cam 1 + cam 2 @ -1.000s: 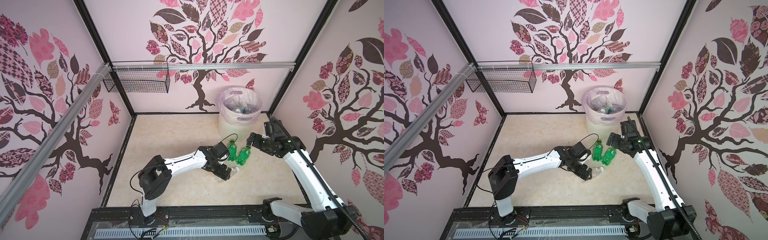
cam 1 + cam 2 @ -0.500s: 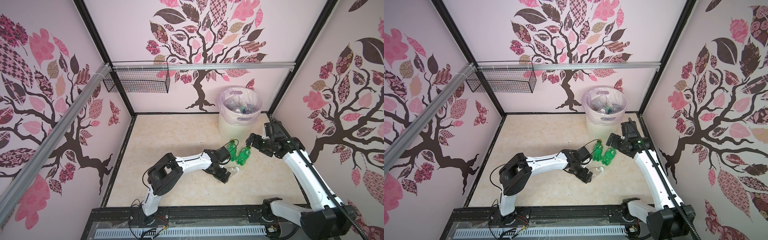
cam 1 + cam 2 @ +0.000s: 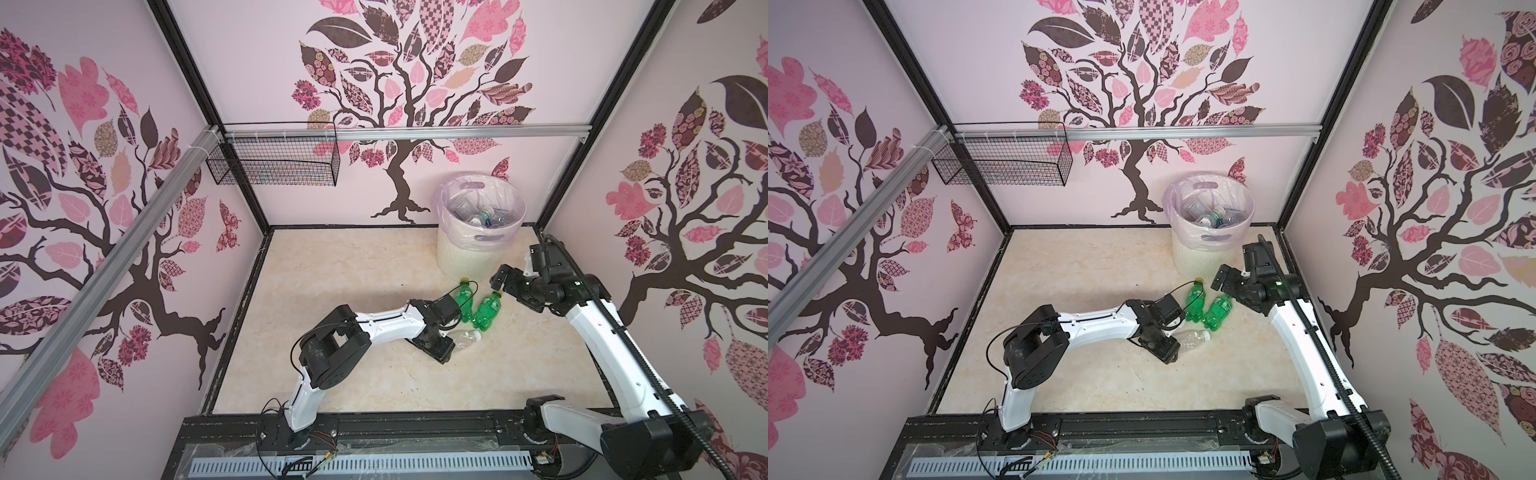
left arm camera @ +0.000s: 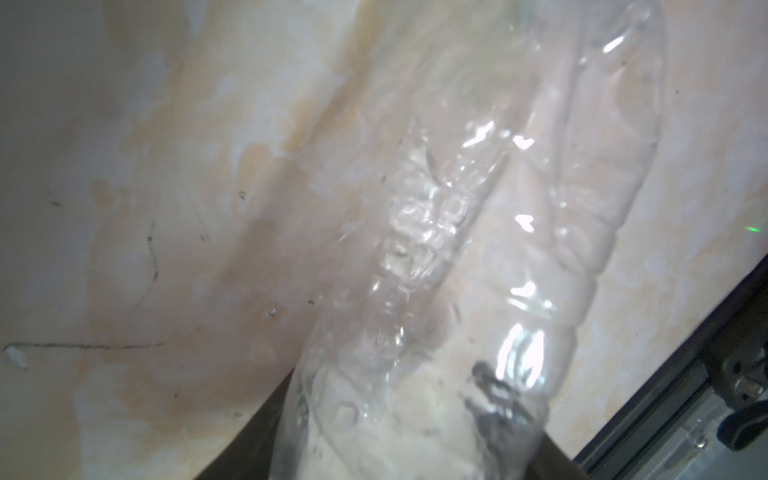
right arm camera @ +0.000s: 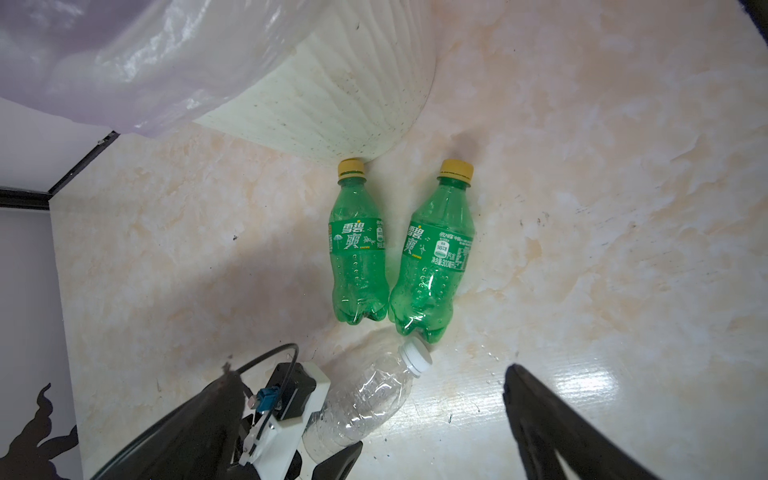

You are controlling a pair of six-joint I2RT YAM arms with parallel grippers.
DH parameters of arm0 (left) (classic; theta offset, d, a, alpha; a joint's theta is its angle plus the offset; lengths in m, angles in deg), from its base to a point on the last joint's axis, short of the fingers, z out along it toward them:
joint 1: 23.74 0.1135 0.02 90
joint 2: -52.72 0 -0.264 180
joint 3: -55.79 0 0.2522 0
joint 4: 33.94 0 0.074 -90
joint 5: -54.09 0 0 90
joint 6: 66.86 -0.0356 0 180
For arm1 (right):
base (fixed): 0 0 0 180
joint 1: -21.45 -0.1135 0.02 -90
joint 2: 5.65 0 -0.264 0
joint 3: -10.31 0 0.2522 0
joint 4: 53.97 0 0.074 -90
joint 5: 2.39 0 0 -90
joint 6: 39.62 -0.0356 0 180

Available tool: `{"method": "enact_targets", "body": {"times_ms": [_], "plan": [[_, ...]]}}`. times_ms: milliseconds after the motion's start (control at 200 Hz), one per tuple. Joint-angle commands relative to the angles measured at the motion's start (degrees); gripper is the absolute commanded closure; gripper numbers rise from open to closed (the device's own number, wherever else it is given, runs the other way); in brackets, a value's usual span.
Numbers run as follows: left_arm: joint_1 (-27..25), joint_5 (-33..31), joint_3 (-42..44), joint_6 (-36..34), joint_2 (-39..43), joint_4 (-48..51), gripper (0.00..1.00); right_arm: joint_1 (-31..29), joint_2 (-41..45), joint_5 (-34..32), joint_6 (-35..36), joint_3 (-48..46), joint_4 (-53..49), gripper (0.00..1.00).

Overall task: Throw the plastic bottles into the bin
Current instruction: 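Close the left gripper around the clear empty water bottle, then lift the clear bottle with the left gripper toward the right gripper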

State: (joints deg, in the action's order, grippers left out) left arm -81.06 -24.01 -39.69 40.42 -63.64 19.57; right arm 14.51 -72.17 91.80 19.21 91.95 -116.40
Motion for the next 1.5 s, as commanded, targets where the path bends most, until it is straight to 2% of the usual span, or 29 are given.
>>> {"method": "enact_targets", "body": {"times_ms": [0,320,600,785,1125,1350,1495], "plan": [[0.87,0.21,2.70,-0.49,2.04,0.18,0.45,0.33,-0.41,1.04,-1.01,1.75,0.29,0.00],[4.77,2.19,7.38,0.59,8.93,-0.78,0.52,0.34,-1.46,3.85,-1.95,2.20,1.71,0.00],[11.29,7.58,6.63,6.47,12.72,-1.89,0.51,-0.63,-2.69,5.37,-0.14,4.70,2.29,0.00],[11.86,9.14,2.46,9.45,13.34,-1.62,0.51,-4.80,-5.08,5.79,-0.80,6.66,4.21,0.00],[12.57,11.12,0.78,18.92,18.13,-6.85,0.51,-8.68,-7.00,12.16,-9.06,2.69,11.64,0.03],[12.58,11.58,-1.20,20.70,19.33,-8.15,0.51,-10.98,-8.10,15.64,-10.71,0.49,15.18,0.06],[12.57,13.47,-3.21,21.29,19.28,-8.27,0.51,-11.52,-7.92,18.62,-14.15,-2.03,20.13,0.09]]}}
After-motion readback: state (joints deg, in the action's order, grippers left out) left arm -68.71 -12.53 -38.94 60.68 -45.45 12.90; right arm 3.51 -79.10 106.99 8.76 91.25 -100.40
